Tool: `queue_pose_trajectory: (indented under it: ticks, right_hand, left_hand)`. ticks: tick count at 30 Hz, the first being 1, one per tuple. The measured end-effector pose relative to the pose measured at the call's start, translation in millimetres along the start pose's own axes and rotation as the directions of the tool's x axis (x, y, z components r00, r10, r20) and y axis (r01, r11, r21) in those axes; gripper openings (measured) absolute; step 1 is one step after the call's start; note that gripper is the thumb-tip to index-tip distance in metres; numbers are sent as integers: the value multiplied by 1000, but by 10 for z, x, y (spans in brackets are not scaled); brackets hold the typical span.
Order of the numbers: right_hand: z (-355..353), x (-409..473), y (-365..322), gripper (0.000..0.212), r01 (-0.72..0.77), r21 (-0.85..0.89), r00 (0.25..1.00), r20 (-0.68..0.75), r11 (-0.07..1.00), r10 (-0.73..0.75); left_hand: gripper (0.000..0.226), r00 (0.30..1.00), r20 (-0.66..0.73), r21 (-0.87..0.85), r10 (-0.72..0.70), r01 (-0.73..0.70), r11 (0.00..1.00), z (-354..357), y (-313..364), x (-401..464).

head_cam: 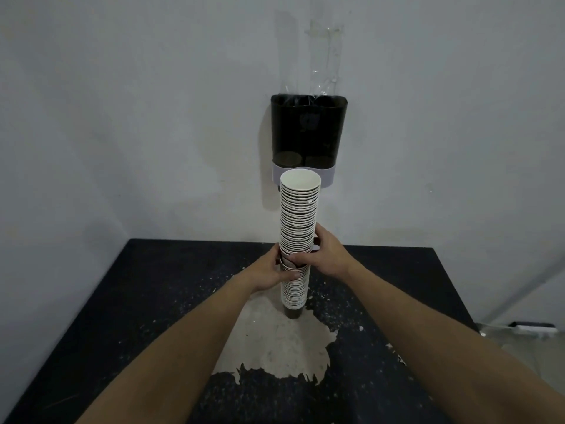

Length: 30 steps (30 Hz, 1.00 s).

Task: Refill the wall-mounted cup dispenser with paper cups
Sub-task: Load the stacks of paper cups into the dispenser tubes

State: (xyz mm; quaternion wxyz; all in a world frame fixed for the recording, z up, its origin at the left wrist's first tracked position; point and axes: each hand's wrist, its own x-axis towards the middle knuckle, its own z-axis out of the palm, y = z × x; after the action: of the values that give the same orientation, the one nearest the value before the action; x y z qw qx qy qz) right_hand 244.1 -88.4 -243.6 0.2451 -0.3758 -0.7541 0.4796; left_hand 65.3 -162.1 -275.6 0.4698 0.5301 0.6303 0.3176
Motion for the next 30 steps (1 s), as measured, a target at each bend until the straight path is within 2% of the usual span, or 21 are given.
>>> queue_pose_trajectory:
  ticks: [5, 11, 14, 17, 19, 21, 22, 25, 30]
  right_hand:
    - [-23, -15, 11, 83, 19, -10, 1000, -5, 1000, -19]
    - [-143, 40, -220, 76, 81, 10, 989, -128, 997, -79]
    - [-241, 113, -427, 72, 115, 30, 979, -176, 993, -108]
    - [-362, 203, -648, 65, 161, 35, 965, -216, 986, -150]
    - [-456, 270, -806, 69, 195, 39, 954, -238, 980, -180]
    - [-565, 347, -975, 75, 231, 64, 945, -254, 971, -208]
    - [-632, 394, -1074, 75, 257, 81, 938, -260, 963, -228]
    - [-828, 548, -1378, 73, 319, 88, 917, -280, 944, -284]
    - [-1089, 823, -1863, 70, 399, 32, 873, -320, 917, -368]
  left_hand:
    - [99, 1000, 22, 30, 12, -13, 999, 0, 30, 17]
    - [97, 997, 78, 21, 3, -5, 1000, -38, 73, 28]
    - [87, 994, 105, -40, -20, 24, 999, -98, 136, 36]
    - [67, 993, 117, -86, 4, 6, 996, -201, 210, 71]
    - [47, 998, 58, -185, -13, 23, 983, -287, 290, 134]
    - [29, 995, -84, -281, -56, 30, 959, -395, 397, 222]
    - [27, 983, -175, -285, -58, 6, 959, -465, 456, 280]
    - [33, 933, -357, -161, 37, -100, 982, -675, 618, 422]
    - [61, 864, -477, -130, 158, -248, 960, -915, 1096, 672]
